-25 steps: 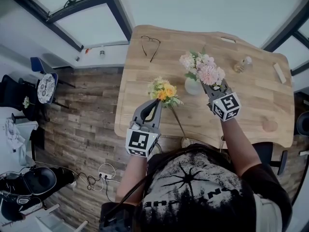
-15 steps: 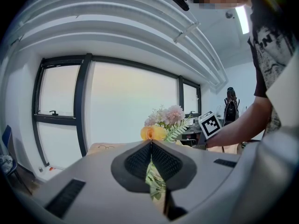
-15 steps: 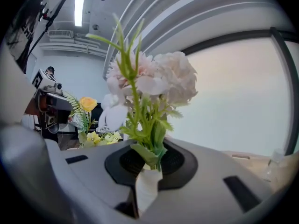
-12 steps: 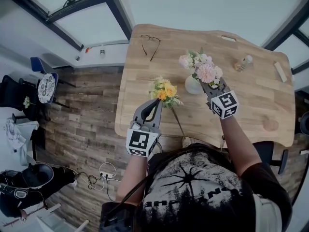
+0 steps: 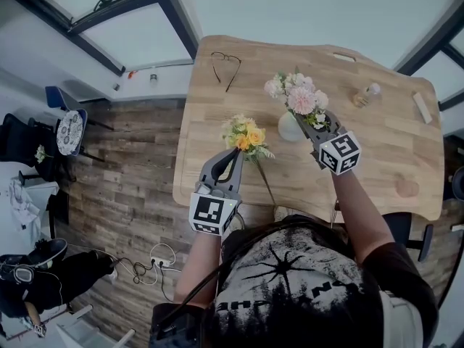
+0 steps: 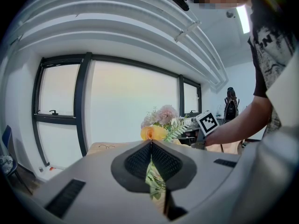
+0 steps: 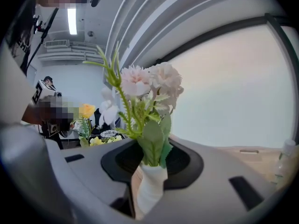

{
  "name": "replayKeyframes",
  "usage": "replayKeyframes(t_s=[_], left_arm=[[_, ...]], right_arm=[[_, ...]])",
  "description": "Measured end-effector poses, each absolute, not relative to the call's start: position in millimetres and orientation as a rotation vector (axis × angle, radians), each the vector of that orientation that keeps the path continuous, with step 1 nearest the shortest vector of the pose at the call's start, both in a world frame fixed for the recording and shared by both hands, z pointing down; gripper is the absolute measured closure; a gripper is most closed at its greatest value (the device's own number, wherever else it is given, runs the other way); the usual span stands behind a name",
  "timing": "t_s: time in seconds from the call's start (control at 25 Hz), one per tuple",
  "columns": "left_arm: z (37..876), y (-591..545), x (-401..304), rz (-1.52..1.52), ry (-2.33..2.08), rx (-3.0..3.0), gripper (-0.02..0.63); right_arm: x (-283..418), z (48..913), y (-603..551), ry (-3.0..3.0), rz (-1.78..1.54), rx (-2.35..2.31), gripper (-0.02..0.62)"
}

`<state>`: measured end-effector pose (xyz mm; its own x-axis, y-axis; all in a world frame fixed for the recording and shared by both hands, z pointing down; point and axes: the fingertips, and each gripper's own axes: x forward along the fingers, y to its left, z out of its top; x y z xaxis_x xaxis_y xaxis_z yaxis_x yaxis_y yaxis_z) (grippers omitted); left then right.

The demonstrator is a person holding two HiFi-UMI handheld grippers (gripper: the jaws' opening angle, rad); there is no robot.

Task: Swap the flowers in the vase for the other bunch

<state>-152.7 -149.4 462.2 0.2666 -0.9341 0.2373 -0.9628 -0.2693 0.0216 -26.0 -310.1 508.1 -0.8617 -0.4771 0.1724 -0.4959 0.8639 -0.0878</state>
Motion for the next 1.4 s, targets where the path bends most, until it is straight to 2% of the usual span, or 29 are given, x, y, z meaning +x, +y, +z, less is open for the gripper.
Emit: replayKeyframes(t_s=[0.08, 0.2, 0.44, 1.4], left_arm=[[463.5, -150.4, -153.0, 0.269, -1.787, 2.366, 0.589], [466.2, -151.9, -154.0, 0.274, -1.783, 2.366, 0.589], [466.9, -155.7, -151.9, 0.270, -1.769, 2.375, 0.590], [467.1, -158.0, -147.7, 0.274, -1.746, 2.387, 0.591]], right_arm=[[-25.9, 506.8, -309.0, -2.905, 0.205, 0.742, 0.469], [-27.7, 506.5, -305.7, -2.916, 0.209, 0.700, 0.398], [-25.2, 514.5, -302.7, -2.891, 0.194, 0.696, 0.348], [-18.4, 521.7, -300.4, -2.850, 0.143, 0.744, 0.314]])
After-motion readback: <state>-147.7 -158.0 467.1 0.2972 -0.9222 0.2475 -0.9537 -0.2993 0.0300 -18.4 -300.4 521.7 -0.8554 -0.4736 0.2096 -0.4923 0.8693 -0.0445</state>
